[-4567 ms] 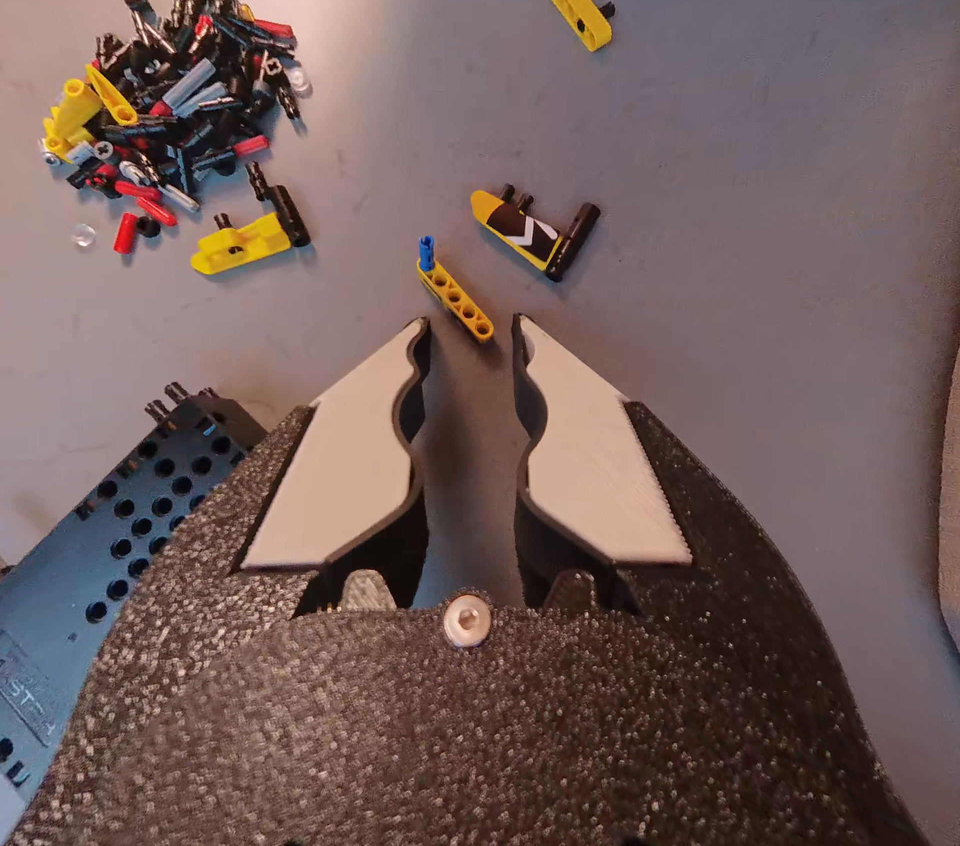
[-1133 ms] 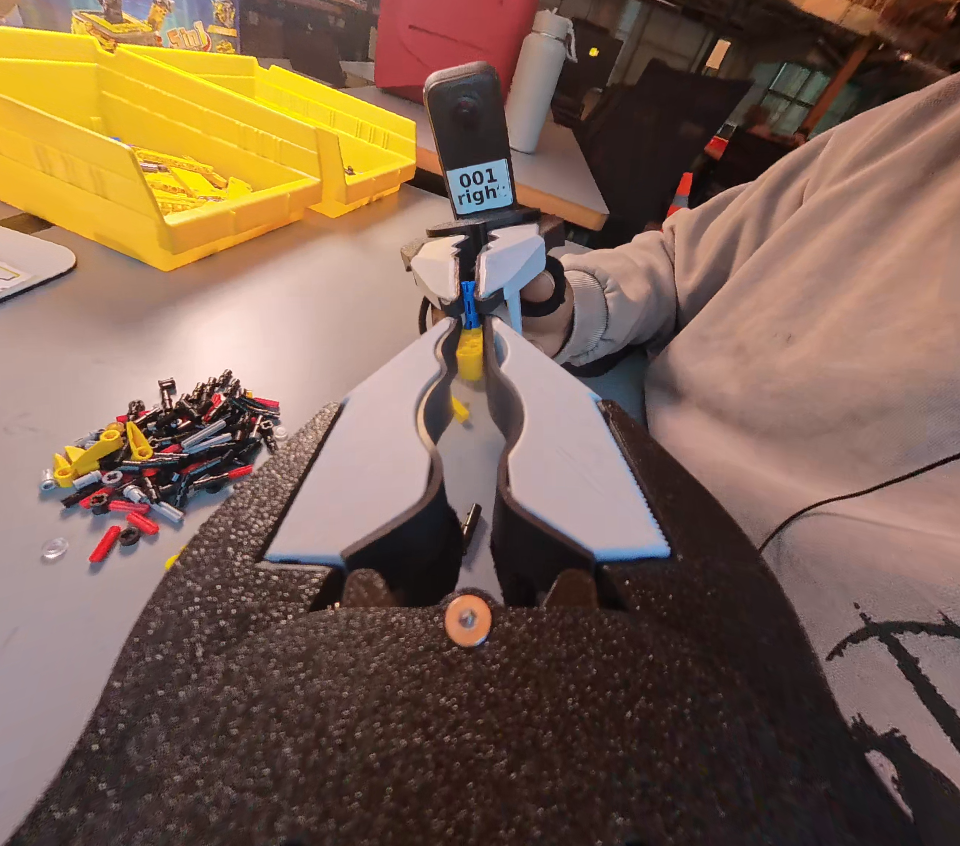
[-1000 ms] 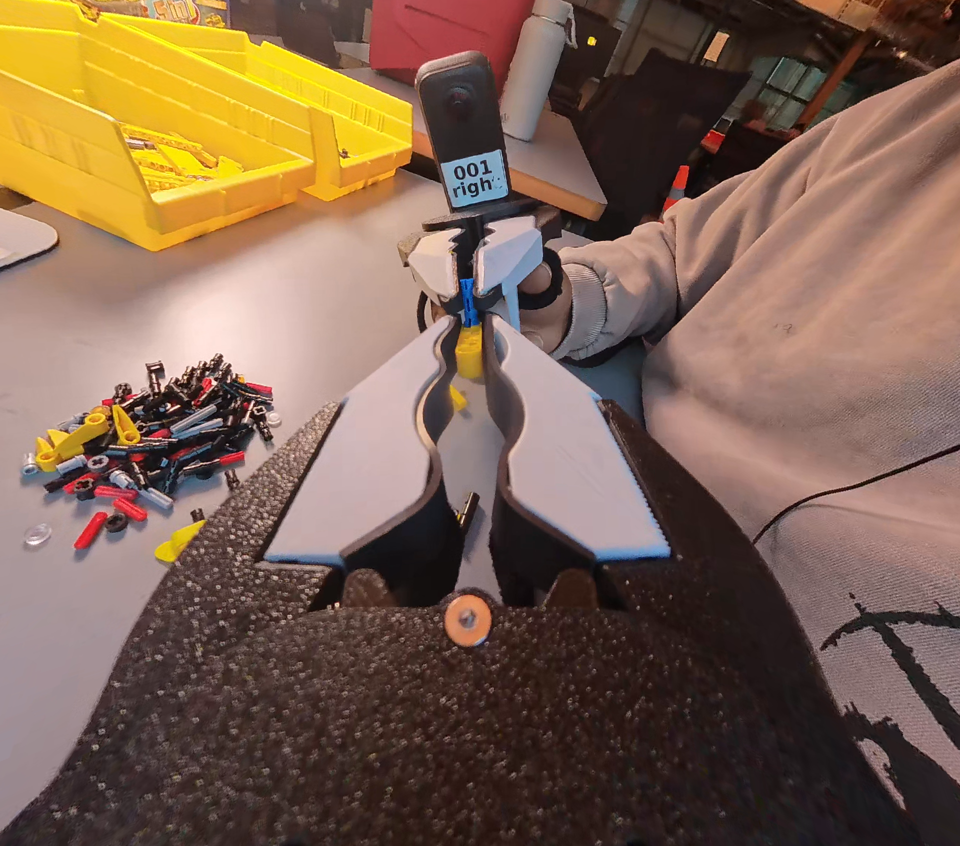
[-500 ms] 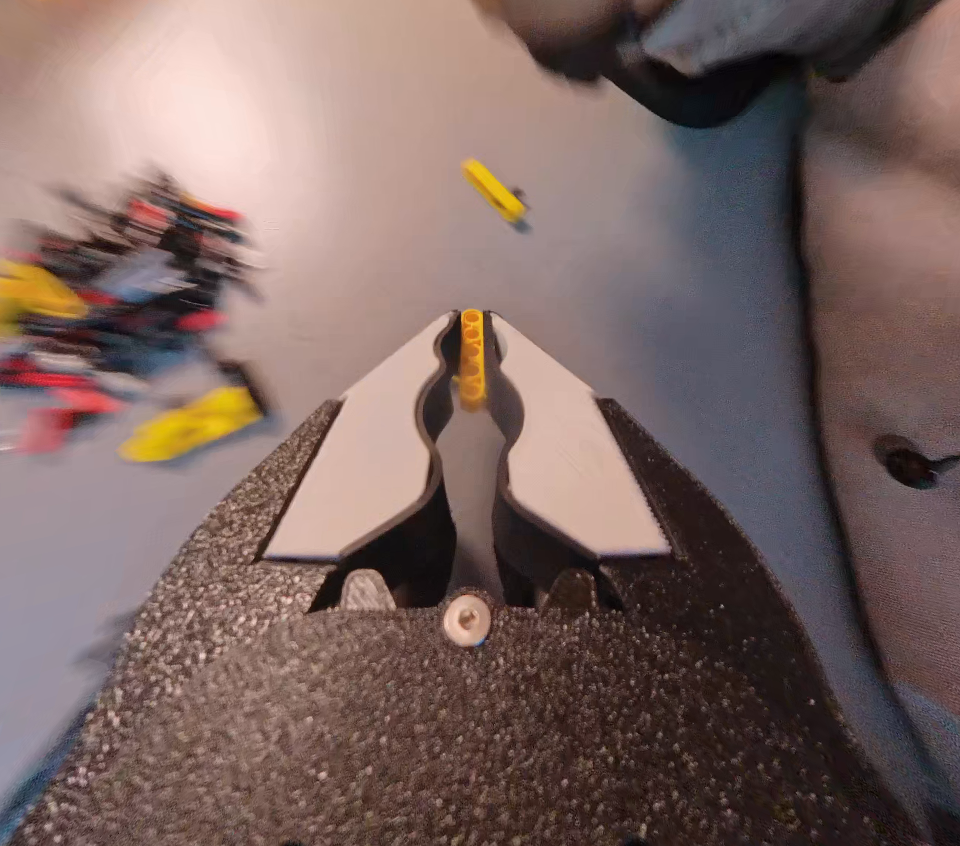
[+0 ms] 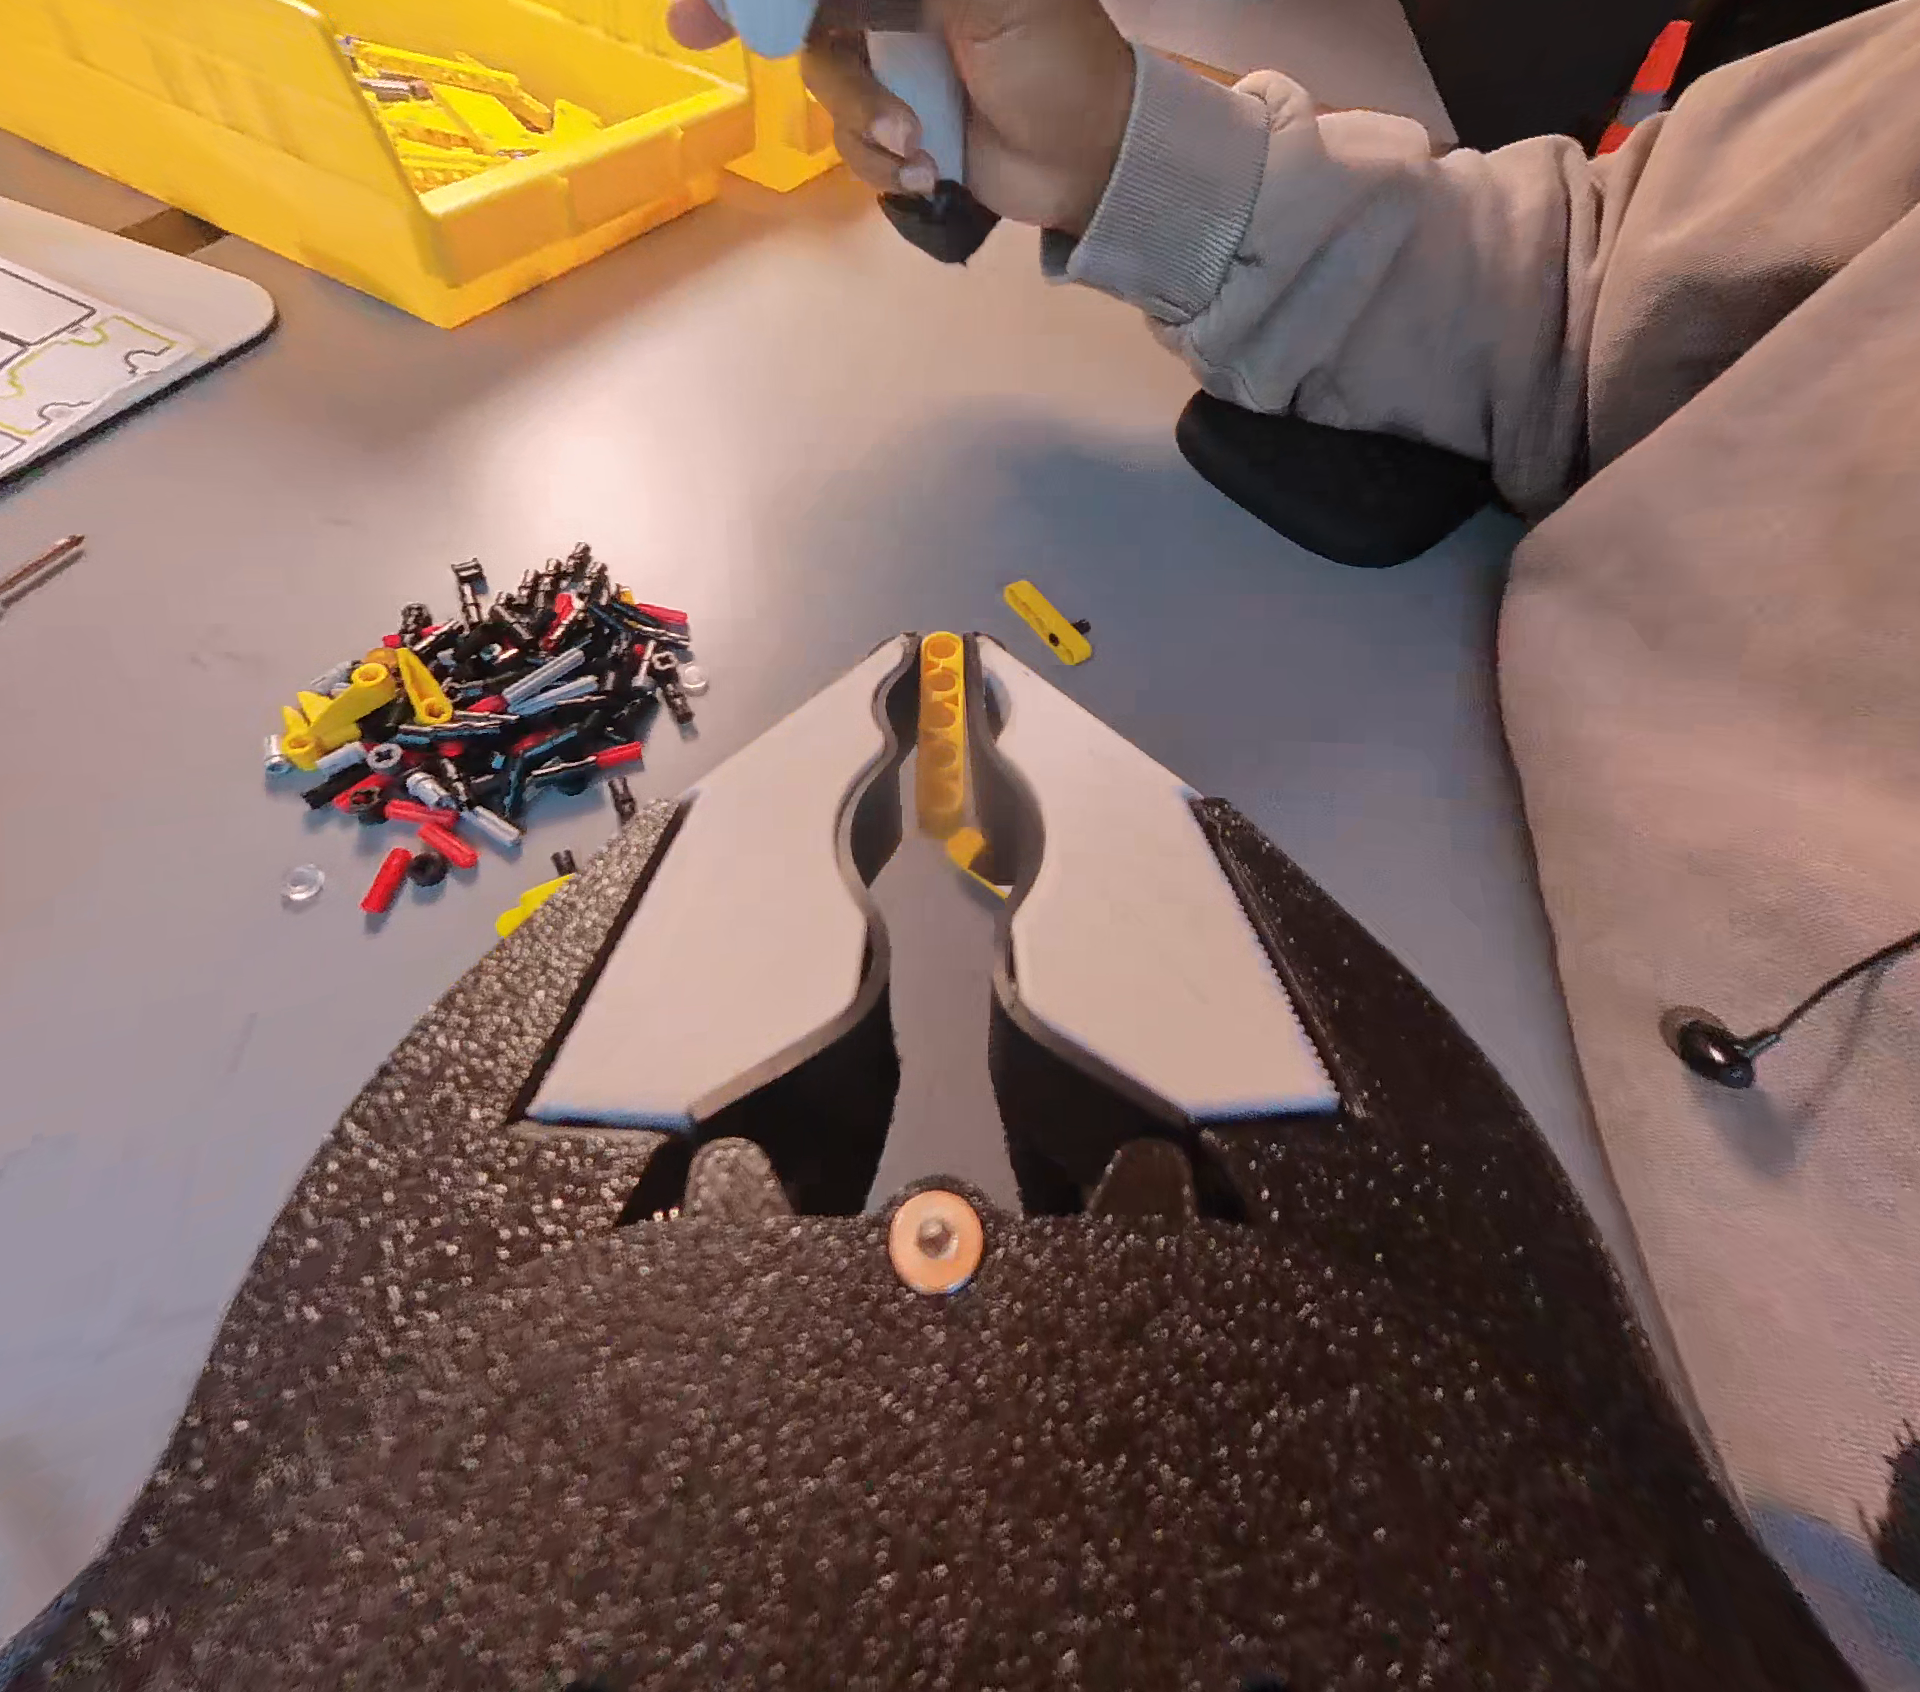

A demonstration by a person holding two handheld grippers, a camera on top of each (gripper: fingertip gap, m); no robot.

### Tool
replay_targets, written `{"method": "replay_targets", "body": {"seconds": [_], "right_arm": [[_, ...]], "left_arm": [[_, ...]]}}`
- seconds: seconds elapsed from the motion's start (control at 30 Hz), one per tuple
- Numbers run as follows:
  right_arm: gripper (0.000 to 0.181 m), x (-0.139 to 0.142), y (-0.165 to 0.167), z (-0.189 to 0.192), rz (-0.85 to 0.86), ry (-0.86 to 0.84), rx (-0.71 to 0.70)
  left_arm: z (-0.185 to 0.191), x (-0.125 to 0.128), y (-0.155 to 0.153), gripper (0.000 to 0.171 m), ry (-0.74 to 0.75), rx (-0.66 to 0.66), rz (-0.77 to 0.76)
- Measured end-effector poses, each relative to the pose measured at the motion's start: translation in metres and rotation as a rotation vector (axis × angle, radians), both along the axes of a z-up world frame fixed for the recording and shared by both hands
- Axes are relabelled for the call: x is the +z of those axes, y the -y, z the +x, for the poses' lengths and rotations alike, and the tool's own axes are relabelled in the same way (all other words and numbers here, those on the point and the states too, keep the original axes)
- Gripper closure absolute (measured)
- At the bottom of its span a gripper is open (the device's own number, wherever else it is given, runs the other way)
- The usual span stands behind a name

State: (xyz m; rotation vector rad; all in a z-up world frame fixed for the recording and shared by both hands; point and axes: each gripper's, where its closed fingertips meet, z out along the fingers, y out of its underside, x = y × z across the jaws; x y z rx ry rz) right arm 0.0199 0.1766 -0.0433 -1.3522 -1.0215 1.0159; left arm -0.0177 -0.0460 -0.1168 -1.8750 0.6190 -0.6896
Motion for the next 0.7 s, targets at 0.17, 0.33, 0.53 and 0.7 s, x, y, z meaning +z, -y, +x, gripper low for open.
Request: {"method": "replay_targets", "body": {"seconds": [0.17, 0.33, 0.53, 0.7], "right_arm": [[0.111, -0.035, -0.121, 0.023, 0.122, 0.265, -0.405], [0.103, -0.019, -0.041, -0.018, 0.038, 0.160, -0.084], [0.118, -0.018, 0.148, -0.056, -0.461, 0.123, 0.612], [0.140, -0.037, 0.223, -0.064, -0.673, 0.175, 0.860]], "left_arm": [[-0.007, 0.004, -0.005, 0.165, -0.024, 0.055, 0.075], [-0.013, 0.006, -0.006, 0.165, -0.133, 0.109, 0.187], [-0.020, 0.020, -0.008, 0.166, -0.452, 0.213, 0.448], [-0.020, 0.031, -0.006, 0.166, -0.647, 0.263, 0.605]]}}
